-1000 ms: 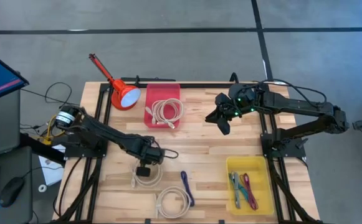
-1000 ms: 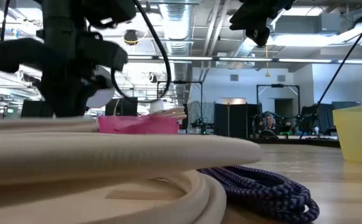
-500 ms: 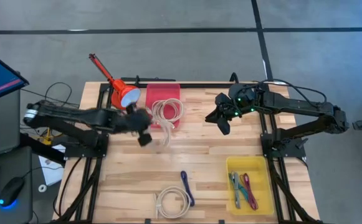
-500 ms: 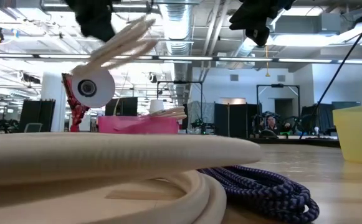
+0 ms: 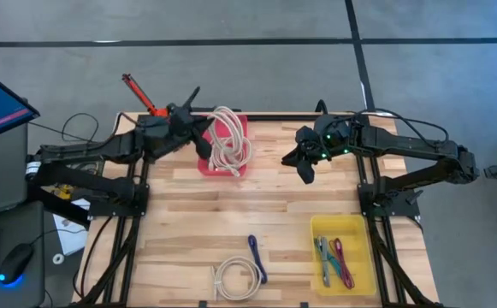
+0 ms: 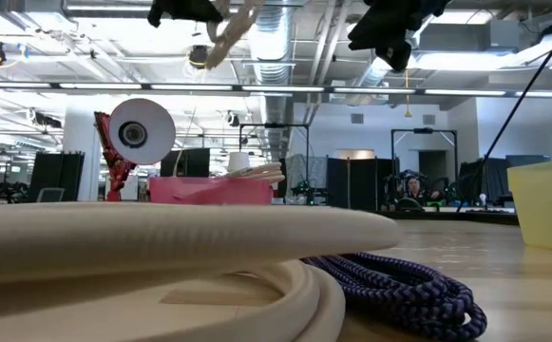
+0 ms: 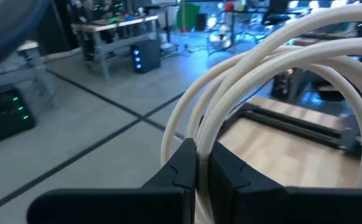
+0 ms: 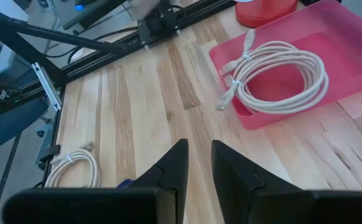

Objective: Pick & Place USB Port
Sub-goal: Put the HDMI cable into the red bin

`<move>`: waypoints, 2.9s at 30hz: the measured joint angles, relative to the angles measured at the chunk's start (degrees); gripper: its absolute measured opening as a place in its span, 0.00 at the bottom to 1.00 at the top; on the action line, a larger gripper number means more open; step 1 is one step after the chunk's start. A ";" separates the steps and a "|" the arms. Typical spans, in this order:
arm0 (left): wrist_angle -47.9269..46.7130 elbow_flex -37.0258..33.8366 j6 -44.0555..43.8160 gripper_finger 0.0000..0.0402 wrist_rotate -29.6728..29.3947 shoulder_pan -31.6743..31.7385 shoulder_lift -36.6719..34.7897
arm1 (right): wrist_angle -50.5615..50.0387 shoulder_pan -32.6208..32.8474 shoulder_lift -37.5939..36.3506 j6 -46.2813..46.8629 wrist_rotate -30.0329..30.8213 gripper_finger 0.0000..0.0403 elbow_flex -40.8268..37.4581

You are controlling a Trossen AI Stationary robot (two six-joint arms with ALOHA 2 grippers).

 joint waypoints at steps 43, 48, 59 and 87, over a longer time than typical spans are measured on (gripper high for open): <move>-22.75 20.79 -9.31 0.04 25.23 28.83 32.31 | -0.81 0.00 0.00 -2.53 1.77 0.16 0.00; -27.41 20.79 -9.60 0.04 23.65 28.83 34.97 | -1.51 0.00 0.00 -2.49 1.77 0.16 0.00; -29.03 20.79 -10.80 0.04 22.63 31.77 37.38 | -1.51 0.04 0.00 -2.36 3.23 0.16 0.00; -28.12 17.99 -10.79 0.22 23.76 33.97 39.58 | -1.51 0.04 0.00 -2.48 3.21 0.16 0.00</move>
